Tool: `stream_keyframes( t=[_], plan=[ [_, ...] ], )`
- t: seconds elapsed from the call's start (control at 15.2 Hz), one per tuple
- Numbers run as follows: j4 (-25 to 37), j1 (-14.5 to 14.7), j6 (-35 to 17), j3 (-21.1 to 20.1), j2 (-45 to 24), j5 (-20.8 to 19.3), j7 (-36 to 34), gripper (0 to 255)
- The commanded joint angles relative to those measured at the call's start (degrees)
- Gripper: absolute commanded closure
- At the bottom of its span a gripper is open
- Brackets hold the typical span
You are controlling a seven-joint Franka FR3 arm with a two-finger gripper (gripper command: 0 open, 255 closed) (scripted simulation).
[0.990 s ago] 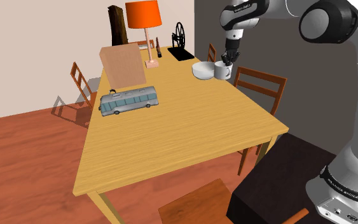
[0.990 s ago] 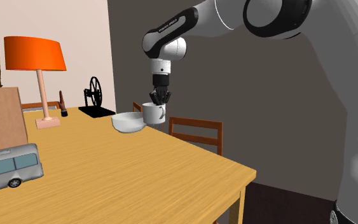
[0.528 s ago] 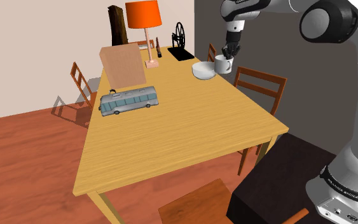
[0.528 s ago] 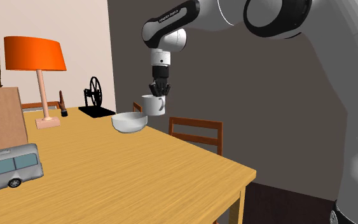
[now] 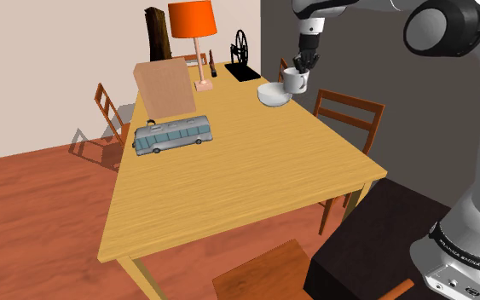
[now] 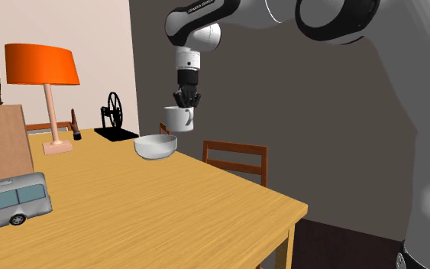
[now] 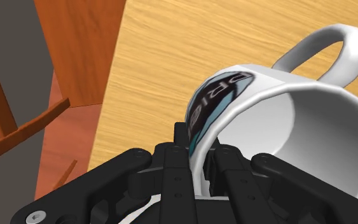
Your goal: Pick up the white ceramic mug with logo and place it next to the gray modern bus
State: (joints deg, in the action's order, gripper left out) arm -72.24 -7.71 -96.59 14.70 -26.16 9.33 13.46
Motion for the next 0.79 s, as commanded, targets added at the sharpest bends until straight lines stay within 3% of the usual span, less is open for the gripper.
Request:
stream_keyframes(
  t=[0.0,0.73],
  plan=[
    [-1.8,1.9,-0.8,-0.5,1.2,-0.4,-2.2,255],
    [-3.4,11.6,-2.2,-4.1,2.4,-2.0,-15.2,255]
  ],
)
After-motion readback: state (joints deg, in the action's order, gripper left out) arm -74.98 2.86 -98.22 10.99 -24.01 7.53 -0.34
